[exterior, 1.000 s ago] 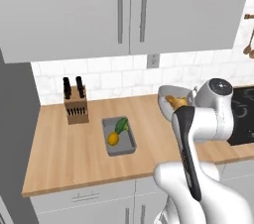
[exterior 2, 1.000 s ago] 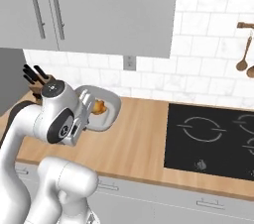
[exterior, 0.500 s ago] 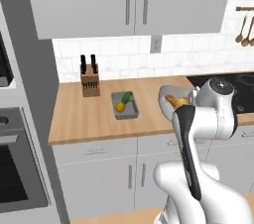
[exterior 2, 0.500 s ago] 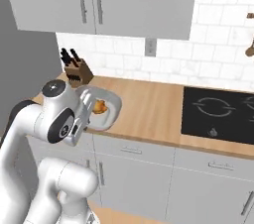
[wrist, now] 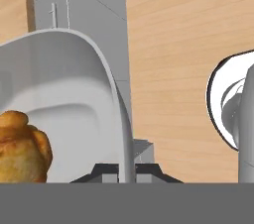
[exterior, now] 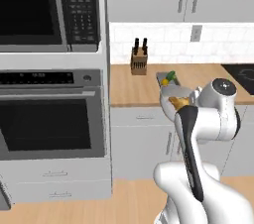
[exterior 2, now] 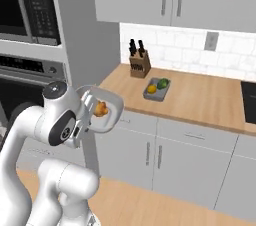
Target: Take the meat container that has the chicken drumstick and place it on the second highest rack of the freezer. Then take the vegetable container that has the lemon and broccoli and place it on the highest rack of the freezer.
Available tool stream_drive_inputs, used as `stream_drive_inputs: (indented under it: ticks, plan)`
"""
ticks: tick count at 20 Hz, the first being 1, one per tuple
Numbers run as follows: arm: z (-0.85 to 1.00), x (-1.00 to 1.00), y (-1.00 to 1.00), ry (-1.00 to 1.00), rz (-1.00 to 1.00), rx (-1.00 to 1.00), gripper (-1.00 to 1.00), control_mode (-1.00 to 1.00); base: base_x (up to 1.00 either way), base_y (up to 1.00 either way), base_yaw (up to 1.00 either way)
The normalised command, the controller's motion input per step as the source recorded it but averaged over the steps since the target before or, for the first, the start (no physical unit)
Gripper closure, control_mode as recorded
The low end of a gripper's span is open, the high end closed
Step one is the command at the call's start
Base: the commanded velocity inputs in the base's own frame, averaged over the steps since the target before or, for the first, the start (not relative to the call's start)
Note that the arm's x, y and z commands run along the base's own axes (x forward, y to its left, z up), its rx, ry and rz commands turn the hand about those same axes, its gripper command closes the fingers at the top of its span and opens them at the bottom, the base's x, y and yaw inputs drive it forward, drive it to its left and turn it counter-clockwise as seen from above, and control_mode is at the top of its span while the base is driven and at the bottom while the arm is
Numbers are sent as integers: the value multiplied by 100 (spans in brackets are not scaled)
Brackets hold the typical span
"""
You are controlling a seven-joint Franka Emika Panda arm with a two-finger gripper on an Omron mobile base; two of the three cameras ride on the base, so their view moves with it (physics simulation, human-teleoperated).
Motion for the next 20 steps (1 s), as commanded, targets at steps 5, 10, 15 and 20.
stream_drive_inputs:
  ticks: [5, 10, 15, 20]
  plan:
    - [0, 0, 0, 0, 0, 0, 100, 100, -9, 100, 6]
    - [0, 0, 0, 0, 0, 0, 100, 100, -2, 100, 0]
    - [0, 0, 0, 0, 0, 0, 100, 100, -26, 100, 2]
    - [0, 0, 0, 0, 0, 0, 100, 100, -36, 100, 7]
